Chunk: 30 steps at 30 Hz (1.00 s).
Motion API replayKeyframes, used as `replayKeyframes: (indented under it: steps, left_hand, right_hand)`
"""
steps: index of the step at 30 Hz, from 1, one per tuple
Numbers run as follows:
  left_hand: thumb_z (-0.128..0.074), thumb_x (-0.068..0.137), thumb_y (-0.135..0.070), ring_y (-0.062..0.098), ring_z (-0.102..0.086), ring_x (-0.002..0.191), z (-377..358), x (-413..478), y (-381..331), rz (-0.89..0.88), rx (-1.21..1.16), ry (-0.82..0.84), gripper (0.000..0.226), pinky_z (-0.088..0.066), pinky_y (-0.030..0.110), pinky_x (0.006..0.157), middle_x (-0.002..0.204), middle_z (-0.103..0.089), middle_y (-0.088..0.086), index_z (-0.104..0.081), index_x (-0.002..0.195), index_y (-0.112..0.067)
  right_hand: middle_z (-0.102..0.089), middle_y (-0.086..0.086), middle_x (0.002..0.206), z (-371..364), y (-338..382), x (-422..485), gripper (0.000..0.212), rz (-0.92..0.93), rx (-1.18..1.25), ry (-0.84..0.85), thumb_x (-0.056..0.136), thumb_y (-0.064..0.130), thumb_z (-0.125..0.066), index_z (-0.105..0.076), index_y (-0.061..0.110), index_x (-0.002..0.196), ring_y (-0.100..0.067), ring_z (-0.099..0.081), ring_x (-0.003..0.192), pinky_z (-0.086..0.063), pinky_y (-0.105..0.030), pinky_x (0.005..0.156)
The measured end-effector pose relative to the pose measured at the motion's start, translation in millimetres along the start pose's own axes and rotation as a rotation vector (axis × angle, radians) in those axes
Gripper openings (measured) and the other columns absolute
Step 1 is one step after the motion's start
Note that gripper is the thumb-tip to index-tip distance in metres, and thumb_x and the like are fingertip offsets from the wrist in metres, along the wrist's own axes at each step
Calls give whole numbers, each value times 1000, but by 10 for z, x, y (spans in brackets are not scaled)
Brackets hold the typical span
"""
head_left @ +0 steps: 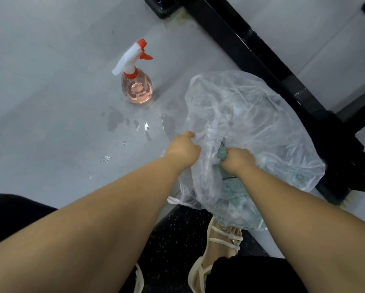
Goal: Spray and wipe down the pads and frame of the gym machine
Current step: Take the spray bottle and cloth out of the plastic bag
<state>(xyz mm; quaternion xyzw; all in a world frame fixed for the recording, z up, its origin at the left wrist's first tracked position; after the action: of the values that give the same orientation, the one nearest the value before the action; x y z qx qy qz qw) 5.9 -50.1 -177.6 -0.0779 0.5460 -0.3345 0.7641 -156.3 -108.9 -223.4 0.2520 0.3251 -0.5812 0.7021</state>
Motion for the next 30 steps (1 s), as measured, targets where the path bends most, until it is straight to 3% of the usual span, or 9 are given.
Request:
replayKeyframes:
  steps: [5,9,12,15,18,21,26,28,30]
  left_hand:
    - [-40,94,-18,32,-54,117,218,-5,32,76,-137,-37,43,-44,32,98,130,-55,10,-45,137,-22]
    - [-46,86,-10,32,-56,87,717,-19,185,255,-583,-430,12,-47,30,80,97,-60,13,-57,91,-13]
    - [-58,84,-26,34,-49,112,1164,-107,336,406,-748,-806,40,-40,36,96,131,-43,13,-48,119,-10]
    - [-63,81,-40,27,-28,134,1604,-231,256,132,-371,-984,71,-27,35,106,147,-26,7,-31,140,-15]
    - [-60,84,-29,22,-27,137,1815,-90,56,-172,-61,-803,69,-28,33,105,151,-26,4,-28,144,-19]
    - [-57,87,-26,24,-53,115,1876,92,-31,-144,-40,-484,51,-42,34,87,135,-49,2,-41,136,-20]
    - [-49,93,-7,-2,-60,70,1915,99,-127,-98,-56,-446,17,-46,25,78,94,-56,-8,-56,106,-16]
    - [-46,94,-4,1,-56,49,1910,103,-102,-55,-108,-472,20,-43,17,49,79,-55,-9,-52,103,-20]
    - [-46,94,-10,12,-57,59,1931,72,-96,-38,-81,-496,16,-38,22,47,76,-58,-3,-52,106,-19]
  right_hand:
    - [-56,-5,81,625,97,-260,22,51,263,36,82,33,-65,-59,12,84,-23,-52,79,-34,-27,56]
    - [-61,-11,92,1154,207,-507,25,57,199,145,80,25,-64,-63,5,96,-24,-55,78,-39,-26,59]
    - [-60,-10,84,1485,340,-696,21,93,123,224,79,20,-63,-62,5,94,-23,-56,71,-41,-24,56]
    - [-59,-8,86,1727,542,-808,18,175,127,155,82,21,-61,-56,10,95,-22,-58,76,-44,-26,59]
    - [-54,-1,82,1794,751,-821,22,233,174,76,81,21,-63,-52,15,99,-15,-52,70,-36,-22,51]
    - [-60,-6,93,1734,954,-766,26,273,285,78,79,18,-64,-54,15,102,-21,-58,76,-42,-23,55]
    - [-61,-10,103,1628,1107,-700,36,283,377,81,79,16,-63,-52,12,113,-26,-62,86,-49,-27,68]
    - [-62,-12,107,1620,1106,-686,36,281,393,90,80,16,-63,-51,12,113,-28,-63,91,-49,-28,71]
    - [-61,-11,111,1628,1088,-700,40,274,410,95,81,18,-63,-50,13,119,-27,-62,94,-50,-29,76]
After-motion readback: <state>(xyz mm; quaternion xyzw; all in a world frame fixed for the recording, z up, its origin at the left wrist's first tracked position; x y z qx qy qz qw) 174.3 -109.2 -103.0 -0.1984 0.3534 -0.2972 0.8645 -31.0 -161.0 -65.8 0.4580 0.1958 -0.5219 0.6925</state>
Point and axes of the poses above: each hand's wrist, its own x-axis towards the middle knuckle, its own z-axis out of the back of the hand, y = z × x, the point moved 3 cm from there along x, towards the middle knuckle
